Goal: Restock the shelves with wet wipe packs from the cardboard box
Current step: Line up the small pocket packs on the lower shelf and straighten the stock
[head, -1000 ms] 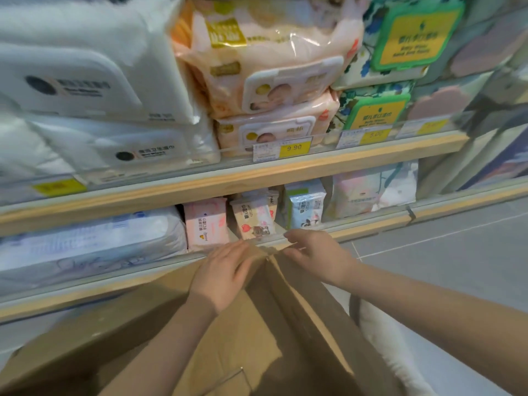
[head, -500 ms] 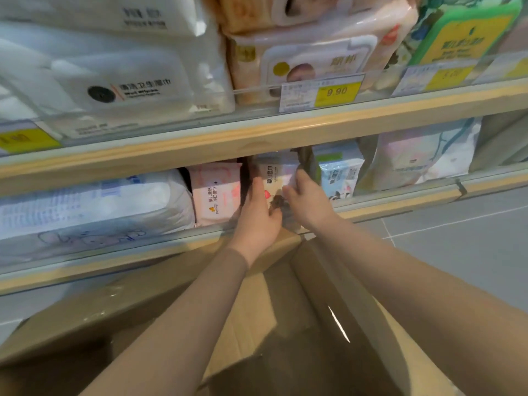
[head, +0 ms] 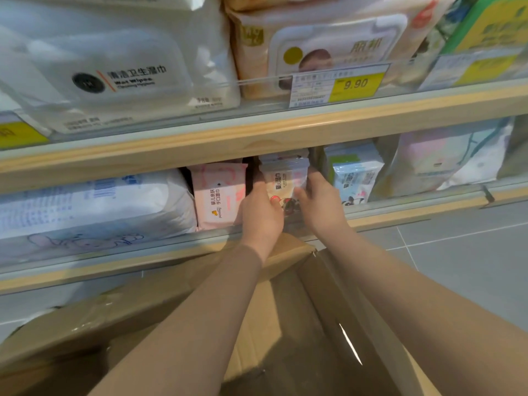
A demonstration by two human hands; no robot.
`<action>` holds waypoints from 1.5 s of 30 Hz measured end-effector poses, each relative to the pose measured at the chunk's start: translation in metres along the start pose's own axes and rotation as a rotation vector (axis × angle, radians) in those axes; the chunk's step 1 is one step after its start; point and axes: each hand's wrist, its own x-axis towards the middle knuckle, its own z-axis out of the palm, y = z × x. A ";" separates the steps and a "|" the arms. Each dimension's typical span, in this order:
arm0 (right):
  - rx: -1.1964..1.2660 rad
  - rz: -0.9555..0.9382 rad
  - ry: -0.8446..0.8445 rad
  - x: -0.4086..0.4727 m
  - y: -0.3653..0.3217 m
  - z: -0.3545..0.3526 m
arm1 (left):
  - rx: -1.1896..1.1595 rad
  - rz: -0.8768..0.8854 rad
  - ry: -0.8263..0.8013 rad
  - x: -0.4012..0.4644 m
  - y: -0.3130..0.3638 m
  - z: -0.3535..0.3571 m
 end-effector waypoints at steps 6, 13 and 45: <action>-0.041 0.073 -0.044 0.007 -0.002 -0.002 | -0.007 0.035 0.031 0.002 0.000 0.001; -0.081 0.039 -0.049 -0.018 -0.014 -0.020 | 0.013 0.103 -0.044 -0.024 0.004 -0.031; -0.041 0.024 -0.187 -0.025 -0.071 0.056 | -0.145 -0.147 -0.123 -0.049 -0.058 -0.076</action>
